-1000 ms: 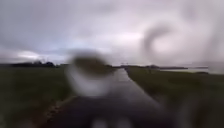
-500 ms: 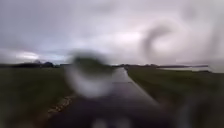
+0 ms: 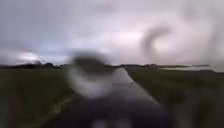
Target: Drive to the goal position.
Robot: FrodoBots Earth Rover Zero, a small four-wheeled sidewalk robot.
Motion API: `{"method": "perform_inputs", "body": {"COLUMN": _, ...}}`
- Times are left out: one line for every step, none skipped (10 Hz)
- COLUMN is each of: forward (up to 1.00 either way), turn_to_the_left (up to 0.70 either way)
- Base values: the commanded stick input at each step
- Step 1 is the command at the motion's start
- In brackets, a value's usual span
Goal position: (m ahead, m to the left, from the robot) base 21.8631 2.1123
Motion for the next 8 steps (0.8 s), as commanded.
{"method": "perform_inputs", "body": {"forward": 0.70, "turn_to_the_left": 0.00}}
{"method": "perform_inputs", "body": {"forward": 0.70, "turn_to_the_left": 0.00}}
{"method": "perform_inputs", "body": {"forward": 0.70, "turn_to_the_left": 0.00}}
{"method": "perform_inputs", "body": {"forward": 0.70, "turn_to_the_left": 0.00}}
{"method": "perform_inputs", "body": {"forward": 0.70, "turn_to_the_left": 0.00}}
{"method": "perform_inputs", "body": {"forward": 0.70, "turn_to_the_left": 0.00}}
{"method": "perform_inputs", "body": {"forward": 0.70, "turn_to_the_left": 0.00}}
{"method": "perform_inputs", "body": {"forward": 0.70, "turn_to_the_left": 0.00}}
